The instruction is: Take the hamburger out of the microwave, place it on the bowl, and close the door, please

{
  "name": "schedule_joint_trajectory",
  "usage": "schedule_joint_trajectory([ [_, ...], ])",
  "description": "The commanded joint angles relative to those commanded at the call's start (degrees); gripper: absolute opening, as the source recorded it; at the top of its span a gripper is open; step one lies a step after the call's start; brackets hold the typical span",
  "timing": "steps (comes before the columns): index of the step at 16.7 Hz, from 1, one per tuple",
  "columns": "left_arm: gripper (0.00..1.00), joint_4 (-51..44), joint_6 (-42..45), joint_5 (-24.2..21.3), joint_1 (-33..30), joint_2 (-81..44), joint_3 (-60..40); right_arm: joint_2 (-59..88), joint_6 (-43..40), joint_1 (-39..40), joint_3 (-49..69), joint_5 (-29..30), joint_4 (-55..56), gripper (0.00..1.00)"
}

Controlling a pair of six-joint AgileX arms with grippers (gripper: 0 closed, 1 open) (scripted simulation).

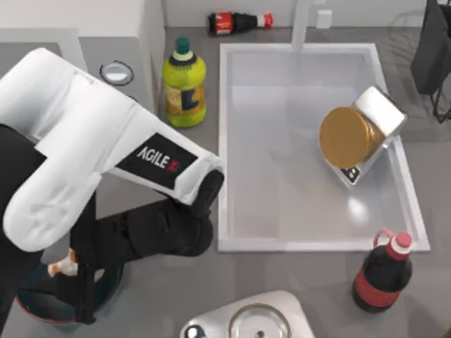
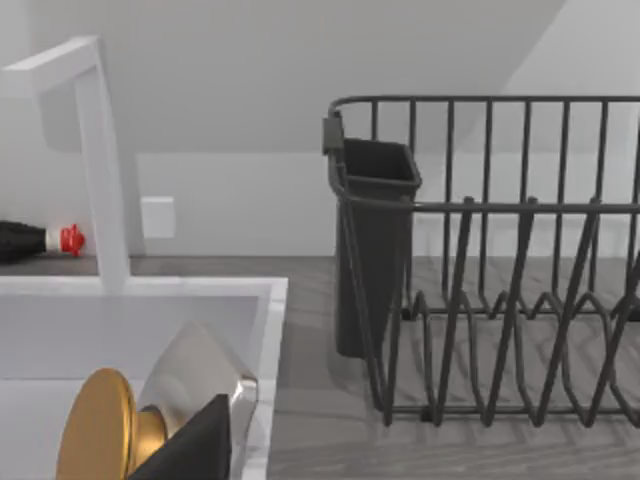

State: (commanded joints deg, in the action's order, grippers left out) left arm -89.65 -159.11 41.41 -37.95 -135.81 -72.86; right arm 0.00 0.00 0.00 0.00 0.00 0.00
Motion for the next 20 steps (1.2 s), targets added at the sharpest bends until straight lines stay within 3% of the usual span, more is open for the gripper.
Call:
schedule_joint_trajectory([
  [5, 0.98, 0.0, 0.0, 0.0, 0.0, 0.0, 0.0, 0.0, 0.0, 0.0, 0.0, 0.0, 0.0, 1.00],
  [6, 1.00, 0.0, 0.0, 0.0, 0.0, 0.0, 0.0, 0.0, 0.0, 0.0, 0.0, 0.0, 0.0, 1.00],
  [13, 1.00, 0.0, 0.0, 0.0, 0.0, 0.0, 0.0, 0.0, 0.0, 0.0, 0.0, 0.0, 0.0, 1.00],
  [15, 1.00, -1.1, -3.8, 1.4, -0.9, 3.0, -0.5, 0.0, 0.0, 0.0, 0.0, 0.0, 0.0, 1.00],
  [20, 1.00, 4.1, 4.8, -1.0, 1.3, 10.0, 3.7, 0.0, 0.0, 0.0, 0.0, 0.0, 0.0, 1.00],
])
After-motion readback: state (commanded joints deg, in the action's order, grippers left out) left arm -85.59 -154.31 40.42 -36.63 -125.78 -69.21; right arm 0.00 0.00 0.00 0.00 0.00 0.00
